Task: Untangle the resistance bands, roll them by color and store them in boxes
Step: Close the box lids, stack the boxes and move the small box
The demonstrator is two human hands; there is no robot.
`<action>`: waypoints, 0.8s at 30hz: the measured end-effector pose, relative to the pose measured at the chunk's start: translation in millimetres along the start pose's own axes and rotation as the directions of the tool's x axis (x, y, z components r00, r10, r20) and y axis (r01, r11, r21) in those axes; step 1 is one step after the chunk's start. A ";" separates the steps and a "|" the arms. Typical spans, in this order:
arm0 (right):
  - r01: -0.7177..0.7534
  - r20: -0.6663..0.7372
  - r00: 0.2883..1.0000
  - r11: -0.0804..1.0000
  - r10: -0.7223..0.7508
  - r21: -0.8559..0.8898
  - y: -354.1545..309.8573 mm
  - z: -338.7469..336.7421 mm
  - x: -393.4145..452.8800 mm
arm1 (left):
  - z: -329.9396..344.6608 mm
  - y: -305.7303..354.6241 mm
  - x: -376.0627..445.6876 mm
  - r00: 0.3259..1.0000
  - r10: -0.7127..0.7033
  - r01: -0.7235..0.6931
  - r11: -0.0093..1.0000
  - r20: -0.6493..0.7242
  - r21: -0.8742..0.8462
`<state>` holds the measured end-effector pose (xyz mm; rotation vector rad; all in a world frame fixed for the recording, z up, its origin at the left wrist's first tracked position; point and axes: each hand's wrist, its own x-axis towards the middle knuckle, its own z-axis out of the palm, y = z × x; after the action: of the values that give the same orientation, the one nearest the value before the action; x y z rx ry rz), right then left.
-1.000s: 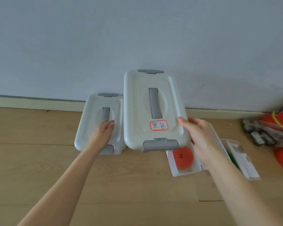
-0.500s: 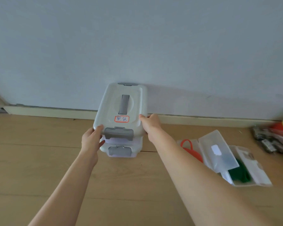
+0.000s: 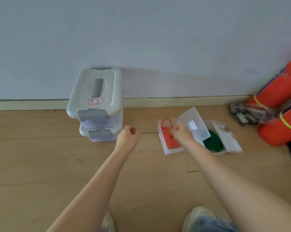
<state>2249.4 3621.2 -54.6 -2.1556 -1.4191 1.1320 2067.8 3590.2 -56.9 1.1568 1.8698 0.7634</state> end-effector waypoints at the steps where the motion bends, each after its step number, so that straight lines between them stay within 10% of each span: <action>1: 0.003 -0.063 0.998 0.997 -0.008 -0.083 17.4 -7.3 7.0 | 17.6 -1.3 3.5 0.999 -0.012 0.011 1.000 0.038 0.024; 6: 0.028 -0.353 0.911 0.887 -0.213 -0.462 86.4 -28.4 53.7 | 97.9 -15.3 33.7 0.977 -0.107 0.089 0.991 0.183 0.104; 12: 0.063 -0.320 0.938 0.973 -0.134 -0.221 114.8 -35.1 84.9 | 166.3 -26.3 52.0 0.962 -0.085 0.048 0.988 0.261 0.147; 24: 0.292 -0.081 0.946 0.932 -0.315 -0.215 107.8 -28.8 98.6 | 136.5 -63.1 32.9 0.992 0.044 -0.014 0.971 -0.117 0.240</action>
<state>2357.2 3663.1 -148.3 -1.9939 -1.8026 0.7694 2148.8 3606.1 -186.8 1.3148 2.0953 0.6494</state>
